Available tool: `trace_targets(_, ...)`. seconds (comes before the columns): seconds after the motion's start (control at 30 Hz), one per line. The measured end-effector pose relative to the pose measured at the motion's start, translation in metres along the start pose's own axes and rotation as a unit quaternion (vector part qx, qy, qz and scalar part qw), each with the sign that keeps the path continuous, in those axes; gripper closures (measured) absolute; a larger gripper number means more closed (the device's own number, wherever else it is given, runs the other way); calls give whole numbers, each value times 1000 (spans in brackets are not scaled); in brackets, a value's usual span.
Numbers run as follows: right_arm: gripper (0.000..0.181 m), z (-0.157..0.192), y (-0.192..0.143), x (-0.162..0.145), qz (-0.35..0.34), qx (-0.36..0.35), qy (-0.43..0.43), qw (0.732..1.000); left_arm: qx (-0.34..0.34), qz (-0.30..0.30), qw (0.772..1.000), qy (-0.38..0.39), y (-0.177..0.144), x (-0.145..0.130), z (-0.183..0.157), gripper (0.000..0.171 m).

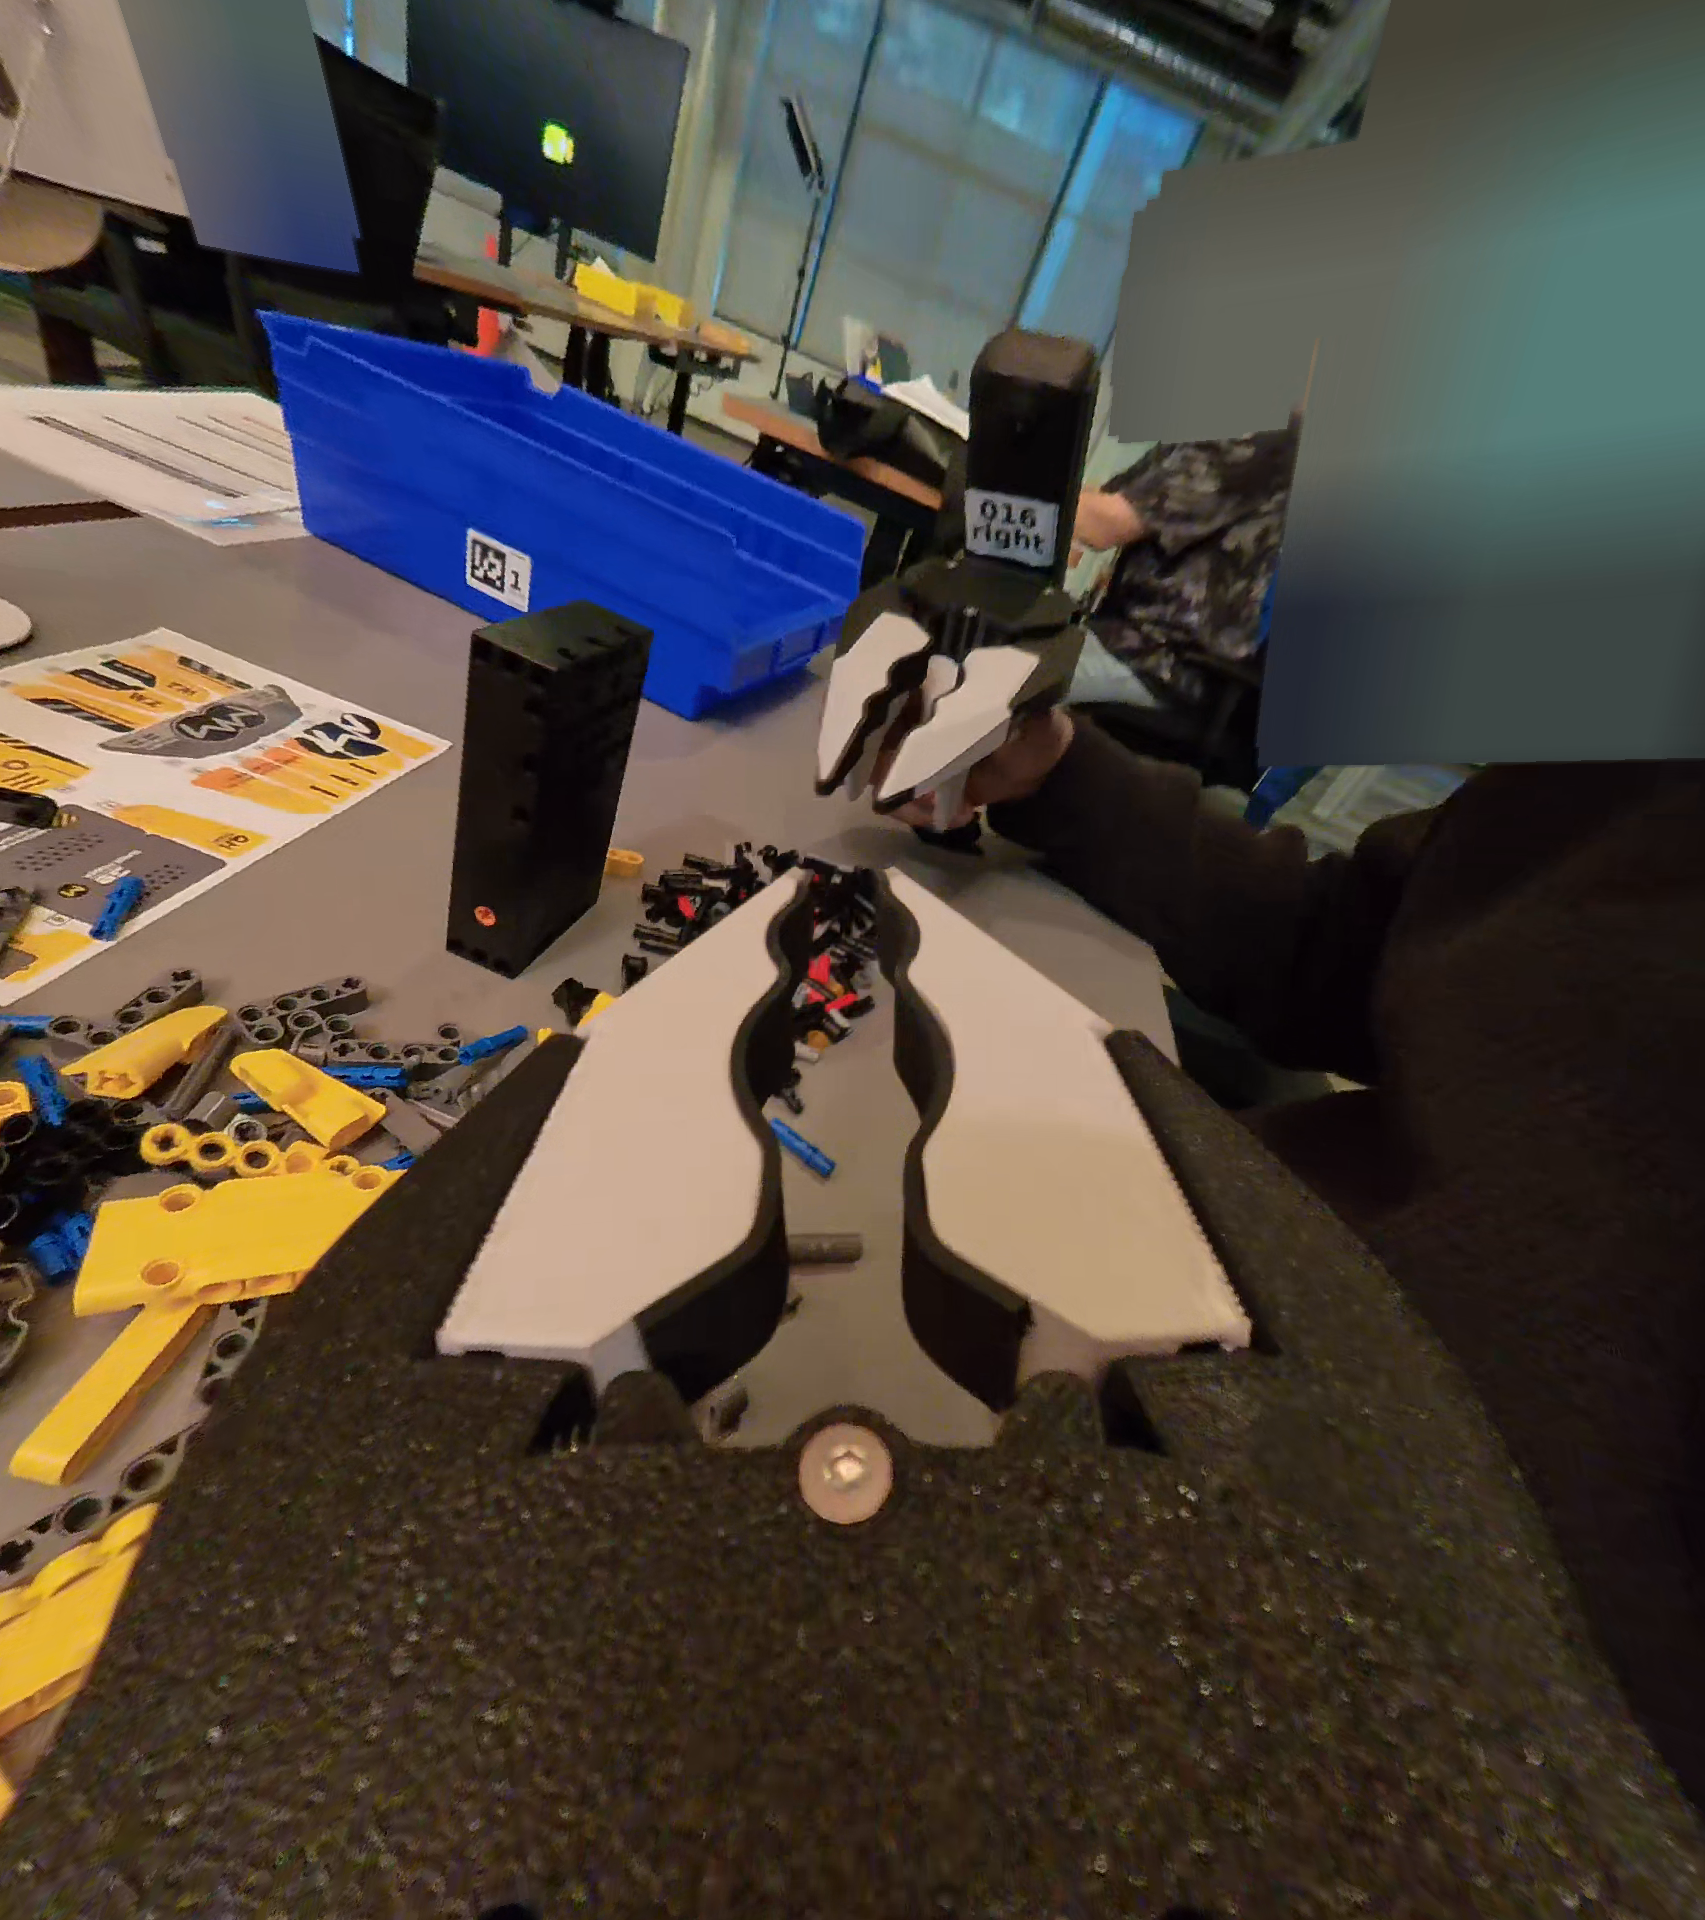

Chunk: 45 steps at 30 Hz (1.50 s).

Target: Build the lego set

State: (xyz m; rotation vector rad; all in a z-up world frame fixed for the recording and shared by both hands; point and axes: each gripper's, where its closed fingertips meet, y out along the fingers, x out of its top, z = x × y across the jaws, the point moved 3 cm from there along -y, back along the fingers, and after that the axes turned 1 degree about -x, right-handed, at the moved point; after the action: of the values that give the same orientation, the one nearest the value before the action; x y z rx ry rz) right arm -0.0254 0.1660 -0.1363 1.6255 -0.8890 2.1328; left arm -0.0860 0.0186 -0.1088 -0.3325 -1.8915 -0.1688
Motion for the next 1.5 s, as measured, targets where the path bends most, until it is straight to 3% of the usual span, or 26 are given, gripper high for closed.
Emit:
trace_targets(0.47, 166, -5, 8, -19, 56, -23, -18, 998, 16, 12, 1000, 11, 2, -5, 1, 161)
trace_targets(0.8, 166, 4, 2, -7, 20, -8, -38, 999, 49, 35, 998, 32, 6, -12, 8, 161)
trace_targets(1.1, 166, 3, 4, -10, 30, -15, -41, 999, 63, 29, 997, 35, 4, -10, 11, 161)
trace_targets(1.33, 166, -3, 2, -8, 24, -35, -40, 998, 167, 11, 985, 46, -9, -4, 36, 160)
trace_targets(1.5, 166, -8, 0, -8, 22, -48, -33, 998, 166, 13, 985, 45, -9, -4, 36, 160)
